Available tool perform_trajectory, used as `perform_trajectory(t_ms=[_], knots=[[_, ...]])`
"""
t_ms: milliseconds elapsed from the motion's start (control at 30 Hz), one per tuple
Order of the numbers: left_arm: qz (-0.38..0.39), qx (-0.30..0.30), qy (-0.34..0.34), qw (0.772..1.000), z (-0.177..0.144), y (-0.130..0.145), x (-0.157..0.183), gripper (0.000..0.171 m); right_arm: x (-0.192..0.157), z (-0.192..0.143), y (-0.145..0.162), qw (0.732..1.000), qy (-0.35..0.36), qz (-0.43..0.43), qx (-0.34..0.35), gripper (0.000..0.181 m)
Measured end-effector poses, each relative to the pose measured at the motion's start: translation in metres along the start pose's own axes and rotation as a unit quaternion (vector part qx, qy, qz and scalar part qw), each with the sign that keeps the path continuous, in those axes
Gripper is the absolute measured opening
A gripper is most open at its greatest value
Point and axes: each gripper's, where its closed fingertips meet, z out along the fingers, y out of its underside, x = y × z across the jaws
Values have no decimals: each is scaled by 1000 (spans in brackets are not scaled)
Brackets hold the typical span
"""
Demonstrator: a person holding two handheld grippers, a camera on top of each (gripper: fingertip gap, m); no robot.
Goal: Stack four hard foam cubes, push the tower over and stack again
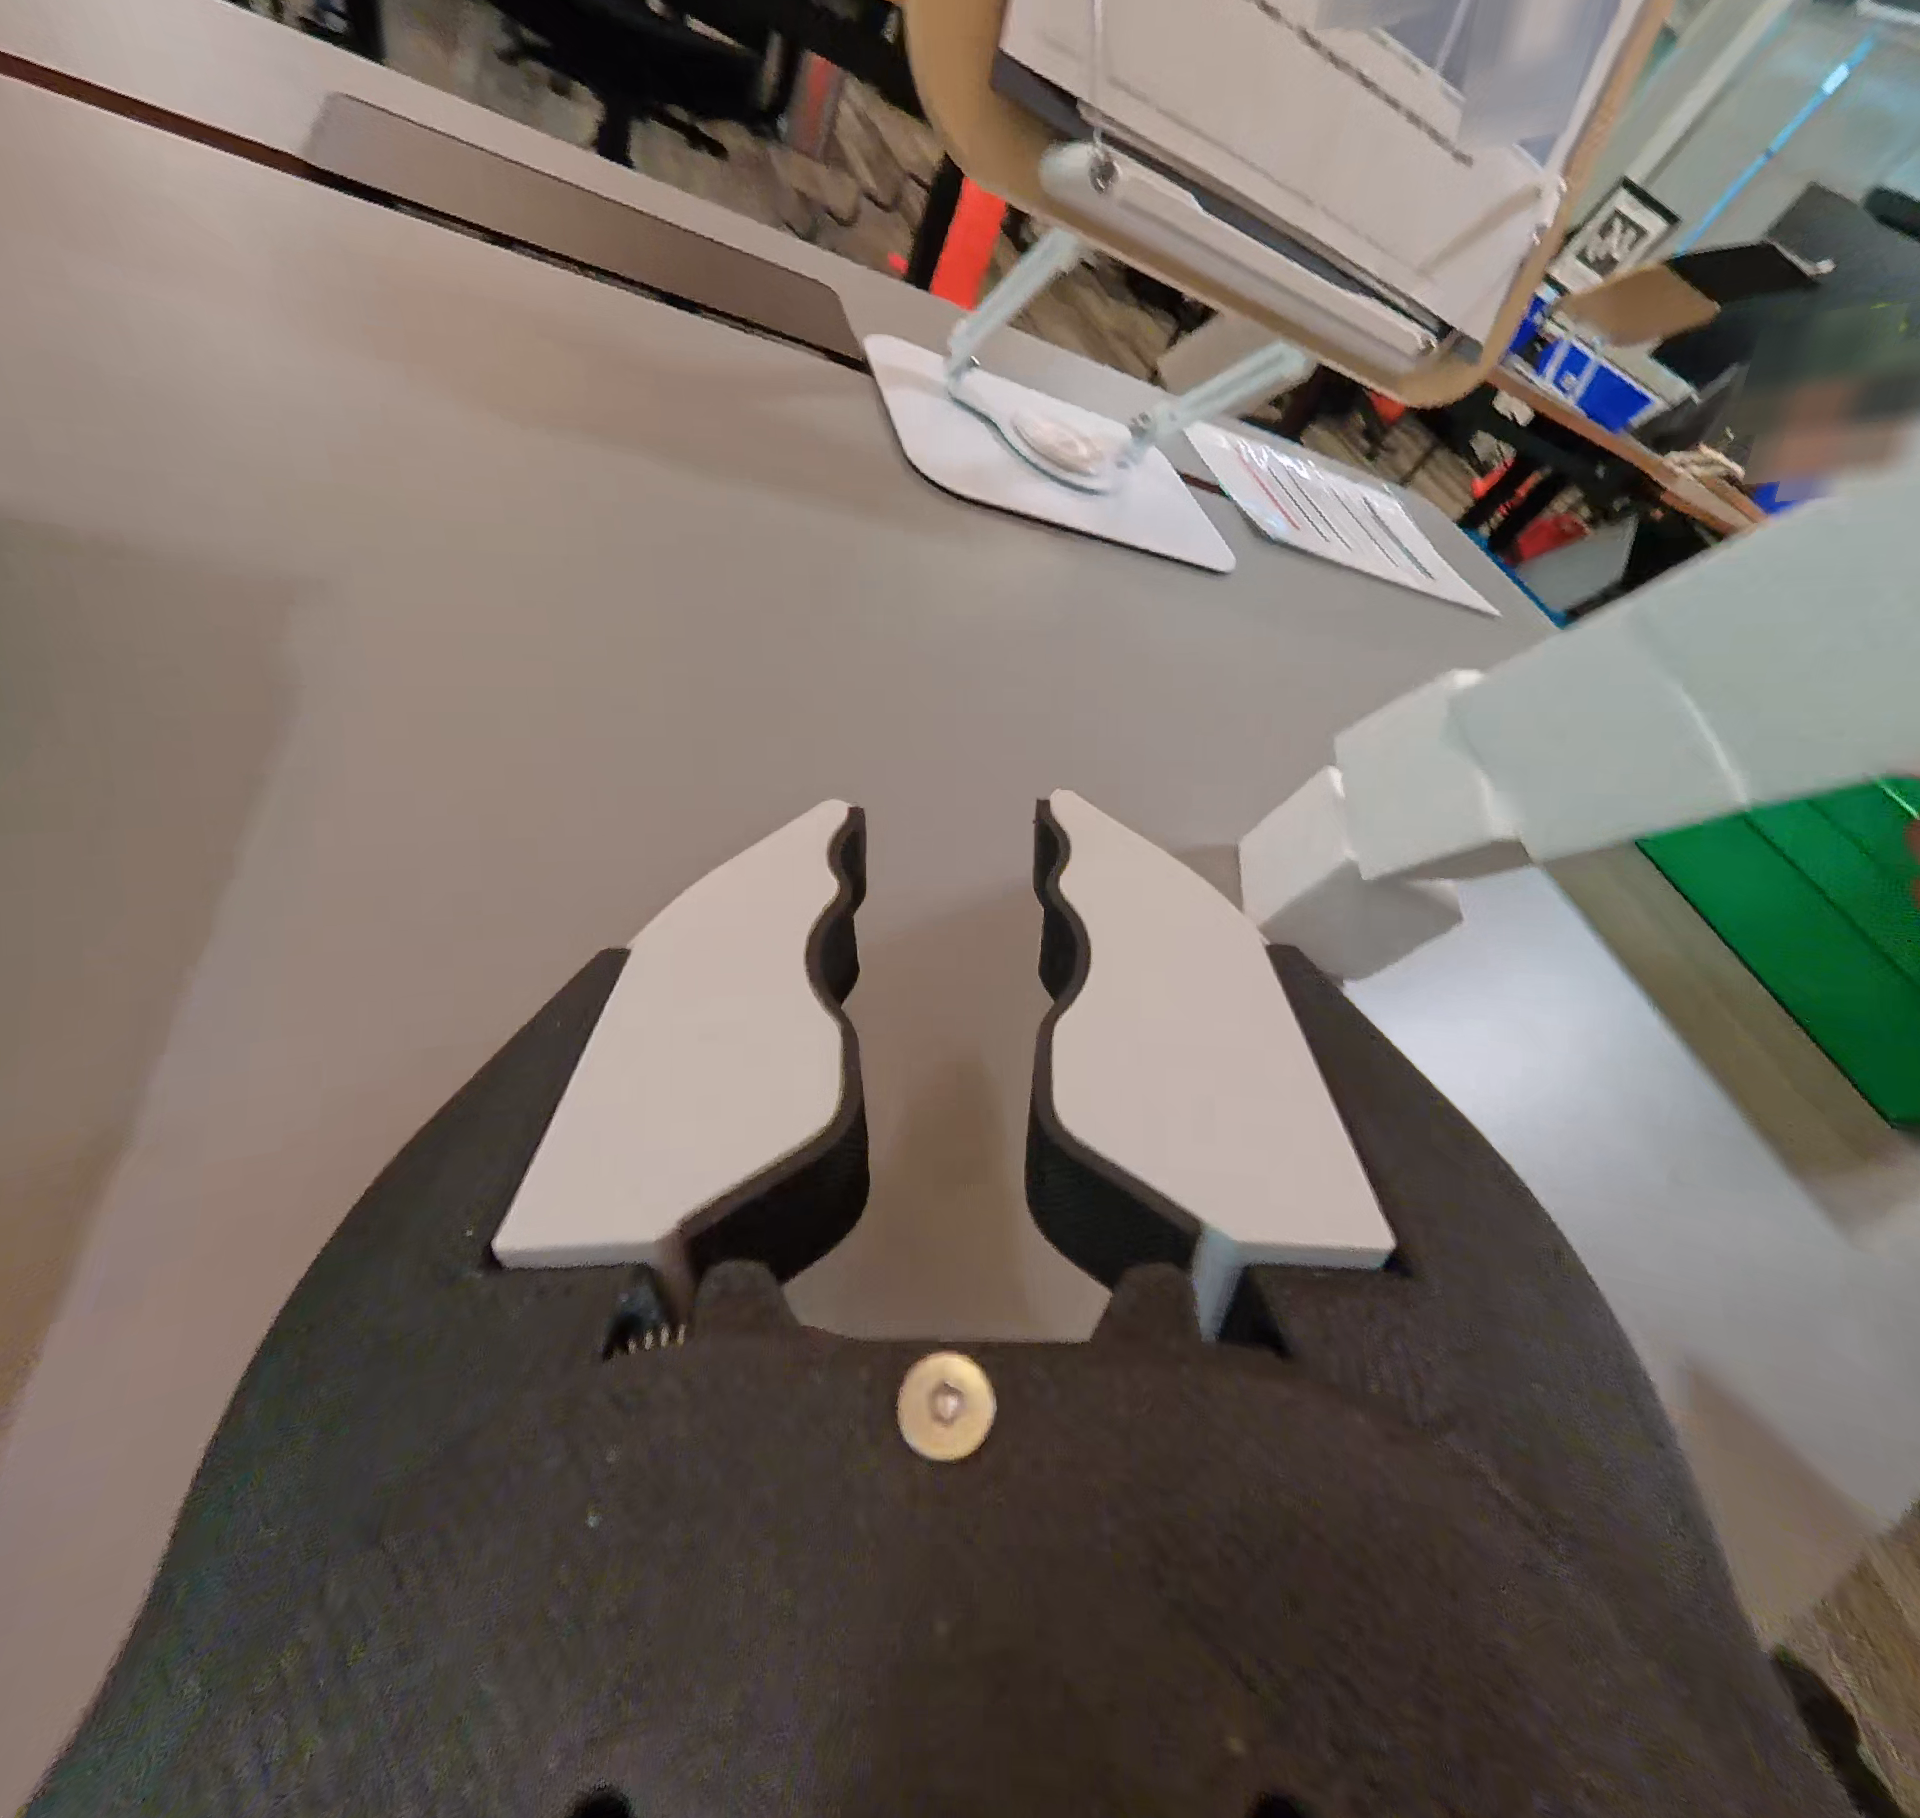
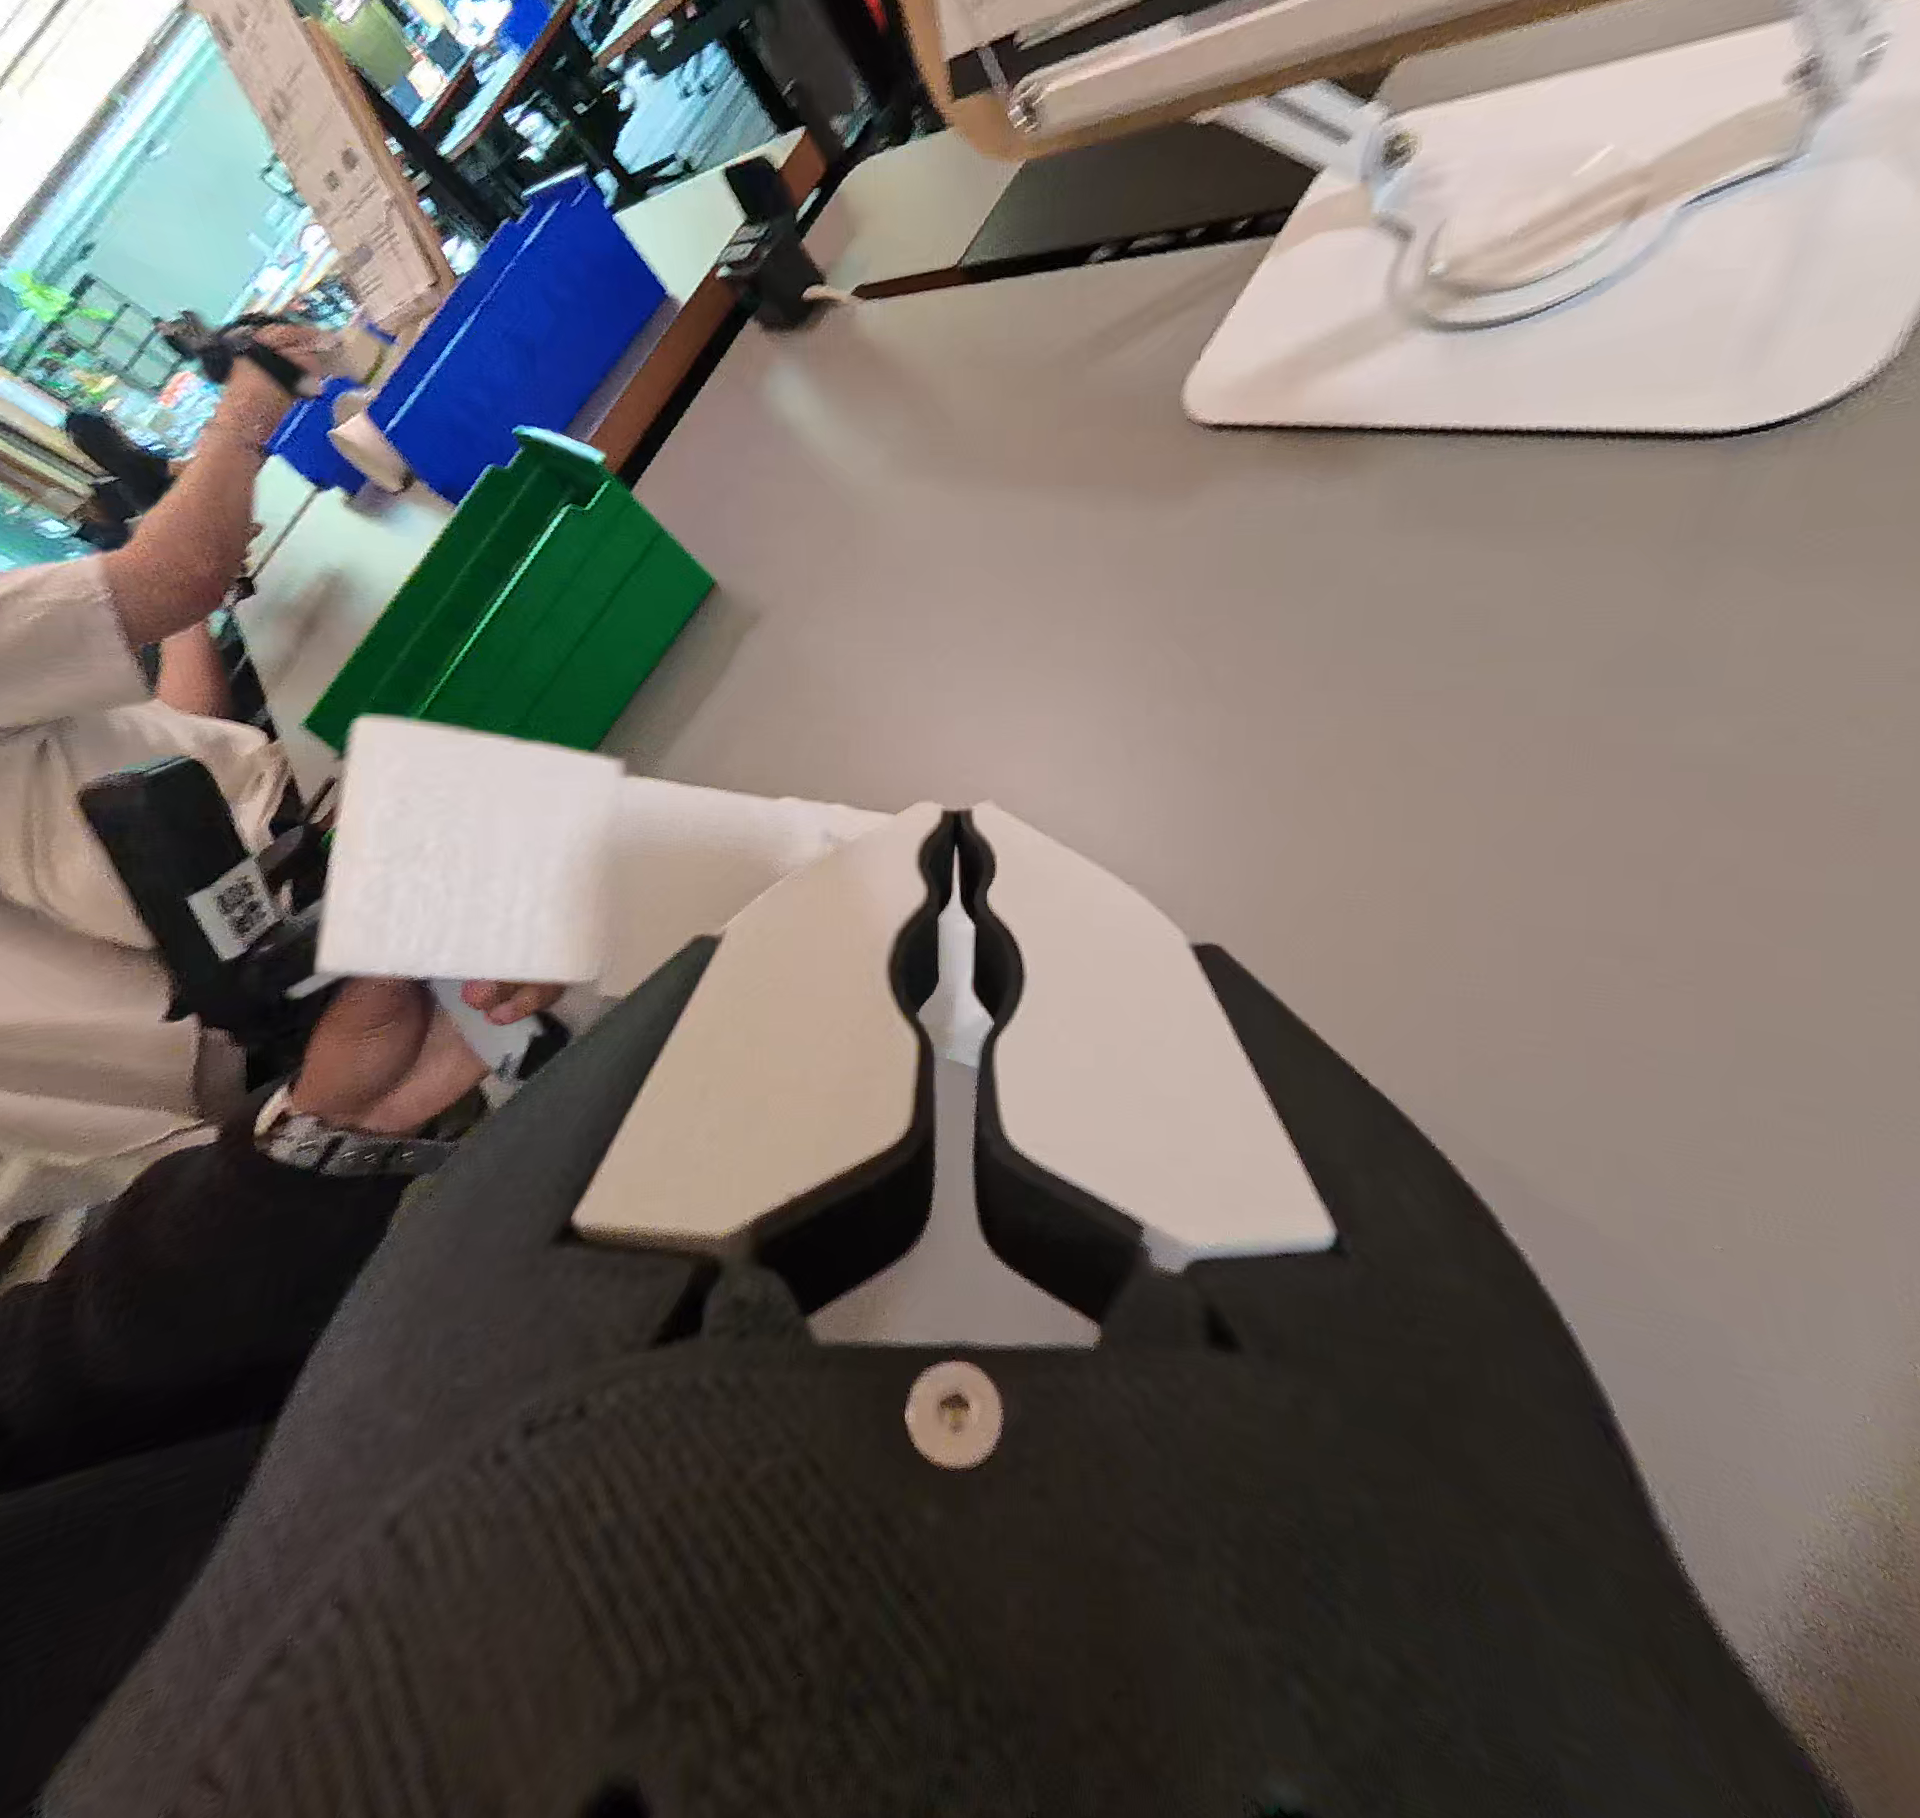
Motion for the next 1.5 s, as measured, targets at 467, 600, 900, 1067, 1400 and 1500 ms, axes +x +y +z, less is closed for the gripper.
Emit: perform_trajectory(t_ms=[467, 600, 900, 1067, 1400, 1500], knots=[[-34, 57, -70, 995, -12, -20, -32, 36, 51, -39, 21, 993, 94, -61, 33, 11], [-37, 53, -65, 996, -11, -19, -31, 36, 43, -42, 36, 990, 88, -107, 36, 18], [-46, 48, -57, 996, -10, -16, -30, 36, -28, -37, 72, 958, -20, -286, 32, 52], [-44, 45, -54, 997, -9, -15, -28, 36, -107, -37, 117, 916, -182, -357, 4, 60], [-40, 44, -53, 997, -10, -15, -26, 35, -182, -31, 226, 830, -295, -461, -104, 70], [-36, 45, -53, 997, -10, -16, -25, 35, -176, -20, 245, 801, -260, -526, -122, 71]])
